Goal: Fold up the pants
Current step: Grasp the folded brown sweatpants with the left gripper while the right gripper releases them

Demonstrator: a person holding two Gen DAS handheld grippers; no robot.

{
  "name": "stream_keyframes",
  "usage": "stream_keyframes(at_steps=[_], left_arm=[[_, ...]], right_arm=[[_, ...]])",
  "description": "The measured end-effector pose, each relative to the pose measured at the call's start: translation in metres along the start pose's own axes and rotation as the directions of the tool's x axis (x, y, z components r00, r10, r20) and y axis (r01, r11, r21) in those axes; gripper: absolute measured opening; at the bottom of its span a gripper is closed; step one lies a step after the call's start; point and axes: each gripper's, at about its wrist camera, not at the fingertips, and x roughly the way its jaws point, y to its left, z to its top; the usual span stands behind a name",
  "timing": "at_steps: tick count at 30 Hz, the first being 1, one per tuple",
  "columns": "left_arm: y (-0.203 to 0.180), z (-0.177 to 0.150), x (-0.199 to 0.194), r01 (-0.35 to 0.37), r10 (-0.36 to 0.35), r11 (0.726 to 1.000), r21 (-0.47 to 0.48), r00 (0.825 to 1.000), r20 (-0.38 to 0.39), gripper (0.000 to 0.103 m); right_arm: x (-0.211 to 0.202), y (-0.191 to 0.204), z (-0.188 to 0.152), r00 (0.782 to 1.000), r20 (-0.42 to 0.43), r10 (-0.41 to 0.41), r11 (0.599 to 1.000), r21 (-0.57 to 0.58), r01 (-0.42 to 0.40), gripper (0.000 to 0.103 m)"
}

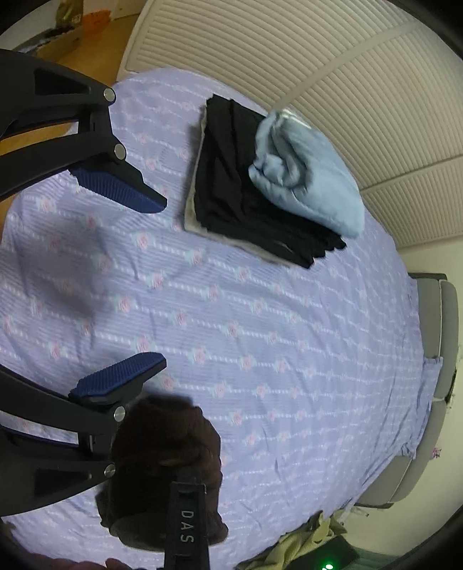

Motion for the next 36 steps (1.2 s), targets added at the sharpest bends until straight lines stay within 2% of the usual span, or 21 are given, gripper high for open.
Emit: stream_keyframes(at_steps=[4,6,7,11,14,16,19,22,25,28,32,35,36], left_arm=[[0.016,-0.006,-0.001,-0.026,0.026,1.0,-0.011,1.0,-0.005,0.083],[0.022,-0.009,-0.001,-0.042,0.042,0.999,-0.02,0.999,-0.001,0.085],[0.025,-0.009,0.0,-0.045,0.045,0.999,-0.02,0.999,-0.002,0.085],[0.028,-0.01,0.002,-0.029,0.029,0.999,-0.026,1.0,-0.013,0.085],[0.023,-0.008,-0.003,-0.007,0.007,1.0,-0.012,1.0,0.011,0.085],[0.017,-0.006,-0.008,0.02,-0.02,1.0,0.001,0.999,0.026,0.085],[0.001,-0.001,-0.02,0.088,-0.09,0.996,0.03,0.995,0.052,0.085],[-0.027,0.006,-0.037,0.176,-0.183,0.981,0.086,0.98,0.082,0.085],[-0.065,0.01,-0.048,0.259,-0.275,0.952,0.161,0.957,0.089,0.085],[-0.113,0.013,-0.05,0.316,-0.344,0.915,0.249,0.936,0.075,0.085],[-0.172,0.013,-0.04,0.402,-0.429,0.859,0.318,0.903,0.015,0.084],[-0.206,0.012,-0.022,0.433,-0.442,0.843,0.32,0.896,-0.046,0.078],[-0.215,0.012,-0.014,0.438,-0.438,0.843,0.311,0.896,-0.074,0.072]], right_arm=[[-0.009,0.019,-0.005,0.998,0.018,-0.059,0.998,-0.019,0.059,0.08],[-0.01,0.029,-0.004,0.992,0.027,-0.12,0.992,-0.039,0.121,0.08],[-0.007,0.036,-0.003,0.986,0.024,-0.166,0.984,-0.061,0.167,0.08],[-0.01,0.066,0.002,0.969,0.08,-0.236,0.953,-0.175,0.246,0.08],[-0.025,0.074,-0.002,0.961,0.164,-0.224,0.944,-0.207,0.256,0.08],[-0.035,0.065,-0.004,0.969,0.167,-0.18,0.961,-0.18,0.209,0.08],[-0.053,0.036,-0.008,0.97,0.219,-0.101,0.984,-0.121,0.13,0.08],[-0.066,-0.009,-0.014,0.962,0.27,-0.028,0.996,-0.072,0.049,0.08],[-0.068,-0.064,-0.024,0.95,0.311,-0.021,0.999,-0.017,0.028,0.08],[-0.056,-0.118,-0.029,0.956,0.293,0.01,0.998,0.054,-0.027,0.08],[-0.034,-0.181,-0.038,0.963,0.269,0.009,0.99,0.136,-0.048,0.08],[-0.017,-0.213,-0.045,0.964,0.264,0.039,0.981,0.175,-0.088,0.08],[-0.012,-0.221,-0.047,0.965,0.259,0.047,0.979,0.182,-0.097,0.08]])
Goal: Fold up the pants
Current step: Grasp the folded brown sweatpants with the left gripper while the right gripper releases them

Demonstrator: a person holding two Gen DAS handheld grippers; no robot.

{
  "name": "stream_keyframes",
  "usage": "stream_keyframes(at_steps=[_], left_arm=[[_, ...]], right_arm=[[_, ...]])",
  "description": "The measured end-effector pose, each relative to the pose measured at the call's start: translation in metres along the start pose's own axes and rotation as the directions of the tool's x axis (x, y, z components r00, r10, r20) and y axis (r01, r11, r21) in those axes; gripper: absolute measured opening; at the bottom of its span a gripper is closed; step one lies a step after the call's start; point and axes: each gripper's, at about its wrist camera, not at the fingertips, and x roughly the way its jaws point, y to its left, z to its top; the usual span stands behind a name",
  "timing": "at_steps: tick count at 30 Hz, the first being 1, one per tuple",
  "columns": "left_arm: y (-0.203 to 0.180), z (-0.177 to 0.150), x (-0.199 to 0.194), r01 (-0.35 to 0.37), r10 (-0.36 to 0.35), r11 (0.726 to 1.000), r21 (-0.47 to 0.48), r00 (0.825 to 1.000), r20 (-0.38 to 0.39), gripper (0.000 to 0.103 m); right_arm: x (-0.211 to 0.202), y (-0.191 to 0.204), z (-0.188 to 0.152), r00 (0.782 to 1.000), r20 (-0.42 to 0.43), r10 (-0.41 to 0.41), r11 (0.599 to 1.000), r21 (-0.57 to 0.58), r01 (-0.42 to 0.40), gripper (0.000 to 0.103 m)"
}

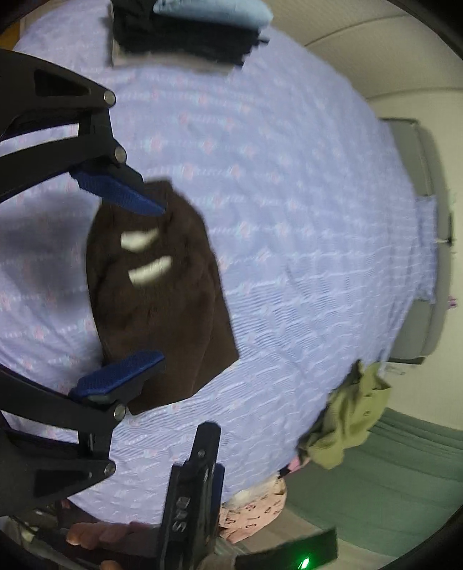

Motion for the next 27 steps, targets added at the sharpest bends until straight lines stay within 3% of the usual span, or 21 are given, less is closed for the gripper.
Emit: stream_keyframes(at_steps=[1,4,12,15,18,21,23,24,25,27], left_arm=[[-0.002,0.002,0.008,0.006,-0.006,1.0,-0.014,1.0,-0.021,0.066],[-0.003,0.007,0.037,0.034,-0.043,0.995,-0.094,0.995,-0.093,0.062],[0.01,0.014,0.089,-0.048,-0.003,0.968,-0.247,0.979,-0.203,0.06],[0.011,0.017,0.101,0.007,-0.081,0.956,-0.293,0.967,-0.241,0.023],[0.014,0.016,0.096,-0.002,-0.069,0.957,-0.291,0.97,-0.233,0.024],[0.021,0.012,0.085,0.041,-0.113,0.941,-0.336,0.974,-0.198,0.043],[0.023,0.008,0.089,0.043,-0.124,0.945,-0.324,0.965,-0.233,0.038],[0.023,0.006,0.091,0.055,-0.138,0.947,-0.316,0.959,-0.247,0.022],[0.021,0.006,0.094,0.075,-0.161,0.948,-0.309,0.952,-0.261,0.02],[0.016,0.013,0.088,0.088,-0.155,0.959,-0.268,0.958,-0.241,0.019]], right_arm=[[0.004,-0.008,-0.001,1.0,-0.01,0.011,1.0,0.006,-0.011,0.08],[0.017,-0.026,-0.007,0.998,-0.04,0.04,0.999,0.014,-0.04,0.08],[0.039,-0.041,-0.017,0.993,-0.088,0.082,0.996,-0.012,-0.084,0.08],[0.044,-0.043,-0.015,0.991,-0.102,0.088,0.996,-0.018,-0.09,0.08],[0.048,-0.046,-0.014,0.988,-0.114,0.107,0.994,-0.003,-0.108,0.08],[0.048,-0.049,-0.012,0.987,-0.115,0.116,0.993,0.014,-0.115,0.08],[0.049,-0.05,-0.012,0.986,-0.111,0.125,0.992,0.025,-0.123,0.08],[0.05,-0.05,-0.013,0.986,-0.114,0.125,0.992,0.026,-0.123,0.08],[0.052,-0.049,-0.013,0.985,-0.118,0.124,0.992,0.025,-0.122,0.08],[0.055,-0.048,-0.014,0.985,-0.126,0.12,0.993,0.024,-0.118,0.08]])
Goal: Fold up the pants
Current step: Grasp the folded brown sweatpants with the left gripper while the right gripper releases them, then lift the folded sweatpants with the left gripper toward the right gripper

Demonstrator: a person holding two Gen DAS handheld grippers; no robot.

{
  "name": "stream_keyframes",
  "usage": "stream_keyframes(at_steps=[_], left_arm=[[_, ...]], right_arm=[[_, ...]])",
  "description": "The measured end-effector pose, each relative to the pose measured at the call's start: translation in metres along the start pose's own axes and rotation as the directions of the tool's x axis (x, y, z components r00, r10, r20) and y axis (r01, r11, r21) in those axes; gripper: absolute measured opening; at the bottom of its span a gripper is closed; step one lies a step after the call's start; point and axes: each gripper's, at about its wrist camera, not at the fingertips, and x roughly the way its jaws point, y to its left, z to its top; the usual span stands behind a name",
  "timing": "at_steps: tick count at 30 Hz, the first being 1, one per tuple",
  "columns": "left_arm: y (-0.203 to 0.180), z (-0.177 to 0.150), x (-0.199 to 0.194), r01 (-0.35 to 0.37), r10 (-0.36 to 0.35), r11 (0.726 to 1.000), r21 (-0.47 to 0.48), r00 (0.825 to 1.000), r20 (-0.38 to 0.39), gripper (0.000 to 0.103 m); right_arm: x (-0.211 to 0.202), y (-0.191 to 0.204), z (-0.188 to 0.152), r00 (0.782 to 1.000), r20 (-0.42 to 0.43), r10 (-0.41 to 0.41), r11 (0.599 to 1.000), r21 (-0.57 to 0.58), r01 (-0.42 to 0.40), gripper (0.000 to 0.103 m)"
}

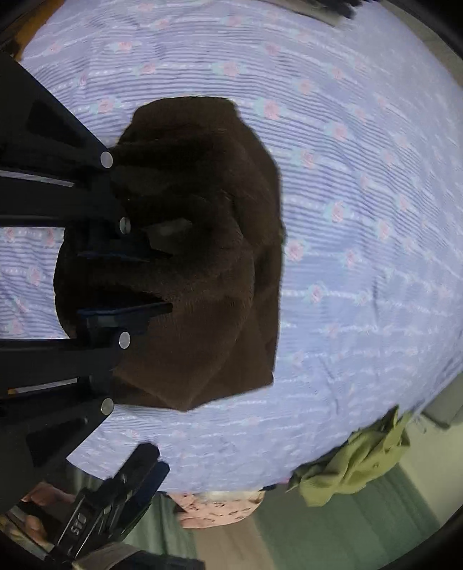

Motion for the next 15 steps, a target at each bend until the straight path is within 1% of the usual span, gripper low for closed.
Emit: stream_keyframes(at_steps=[2,3,4,5,6,7,9,10,12,14,15], left_arm=[[-0.016,0.007,-0.025,-0.01,0.002,0.996,0.091,0.996,0.093,0.019],[-0.024,0.009,-0.045,0.003,-0.025,0.991,0.135,0.986,0.162,0.019],[-0.027,0.008,-0.061,0.017,-0.052,0.986,0.166,0.976,0.213,0.019],[-0.027,0.007,-0.071,0.018,-0.066,0.981,0.193,0.967,0.247,0.019],[-0.026,0.004,-0.075,-0.004,-0.054,0.977,0.215,0.963,0.263,0.019],[-0.022,0.001,-0.073,-0.031,-0.027,0.974,0.223,0.967,0.252,0.019],[-0.003,-0.004,-0.055,-0.069,0.033,0.975,0.212,0.984,0.172,0.019],[0.006,-0.007,-0.045,-0.083,0.055,0.976,0.202,0.988,0.141,0.02],[0.025,-0.013,-0.028,-0.114,0.099,0.977,0.178,0.991,0.087,0.02],[0.037,-0.019,-0.021,-0.13,0.121,0.98,0.151,0.991,0.063,0.02],[0.042,-0.021,-0.02,-0.132,0.125,0.982,0.133,0.99,0.059,0.022]], right_arm=[[0.002,0.001,-0.001,1.0,-0.006,0.009,1.0,-0.002,-0.009,0.08],[0.002,0.001,-0.002,1.0,-0.006,0.011,1.0,-0.006,-0.011,0.08],[0.002,0.002,-0.003,1.0,-0.004,0.01,1.0,-0.01,-0.01,0.08],[0.003,0.002,-0.004,1.0,-0.004,0.011,1.0,-0.012,-0.011,0.08],[0.004,0.003,-0.005,1.0,-0.006,0.014,1.0,-0.016,-0.014,0.08],[0.005,0.004,-0.006,1.0,-0.007,0.016,1.0,-0.018,-0.016,0.08],[0.006,0.004,-0.008,1.0,-0.01,0.014,1.0,-0.021,-0.014,0.08],[0.007,0.005,-0.009,1.0,-0.011,0.015,1.0,-0.027,-0.015,0.08],[0.011,0.006,-0.012,1.0,-0.021,-0.002,0.999,-0.038,0.001,0.08],[0.014,0.006,-0.013,1.0,-0.031,-0.005,0.999,-0.042,0.004,0.08],[0.015,0.007,-0.014,0.999,-0.034,-0.008,0.999,-0.043,0.006,0.08]])
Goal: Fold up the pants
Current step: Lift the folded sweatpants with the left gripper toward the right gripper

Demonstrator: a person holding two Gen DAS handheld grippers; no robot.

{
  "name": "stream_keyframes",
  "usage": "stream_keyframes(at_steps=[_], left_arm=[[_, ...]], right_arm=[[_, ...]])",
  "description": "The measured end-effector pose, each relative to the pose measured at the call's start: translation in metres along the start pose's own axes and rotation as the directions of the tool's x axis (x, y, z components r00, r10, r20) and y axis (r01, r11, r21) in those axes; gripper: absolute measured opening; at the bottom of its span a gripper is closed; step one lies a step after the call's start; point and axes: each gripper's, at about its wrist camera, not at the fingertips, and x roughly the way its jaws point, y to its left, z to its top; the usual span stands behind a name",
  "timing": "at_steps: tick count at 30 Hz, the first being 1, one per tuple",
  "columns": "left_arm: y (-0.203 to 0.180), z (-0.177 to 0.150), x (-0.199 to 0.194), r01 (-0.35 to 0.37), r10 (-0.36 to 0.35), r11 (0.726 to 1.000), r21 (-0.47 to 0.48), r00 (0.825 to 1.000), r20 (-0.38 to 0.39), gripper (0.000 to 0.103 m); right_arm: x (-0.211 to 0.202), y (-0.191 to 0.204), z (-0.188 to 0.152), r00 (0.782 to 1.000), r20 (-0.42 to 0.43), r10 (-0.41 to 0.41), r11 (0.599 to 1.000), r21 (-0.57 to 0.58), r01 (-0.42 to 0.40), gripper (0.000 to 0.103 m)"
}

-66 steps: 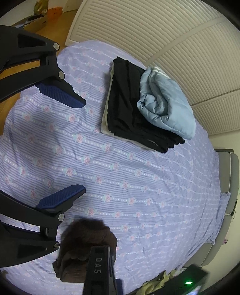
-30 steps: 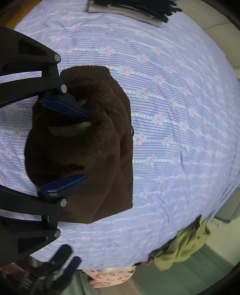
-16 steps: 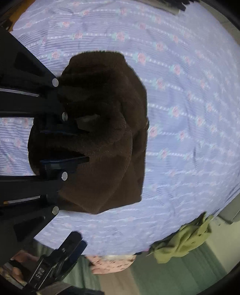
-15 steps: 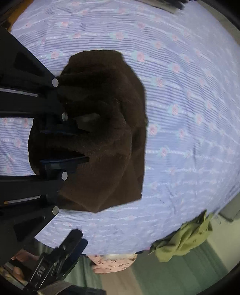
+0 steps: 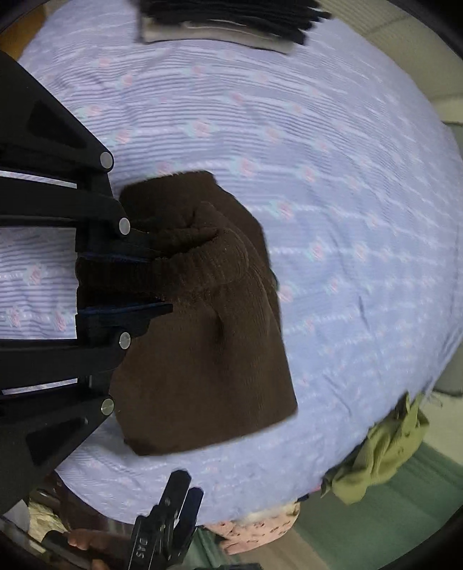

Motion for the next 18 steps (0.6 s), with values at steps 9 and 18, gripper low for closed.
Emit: stream_keyframes(at_steps=[9,18], left_arm=[[0.007,0.001,-0.003,0.043,-0.044,0.997,-0.057,0.999,-0.015,0.039],[0.021,-0.012,-0.014,0.039,-0.038,0.989,-0.142,0.999,0.007,0.08]], right_arm=[[0.006,-0.001,-0.004,1.0,-0.015,0.009,1.0,0.005,-0.009,0.08],[0.004,0.003,0.002,0.999,0.0,0.034,0.999,0.004,-0.034,0.08]])
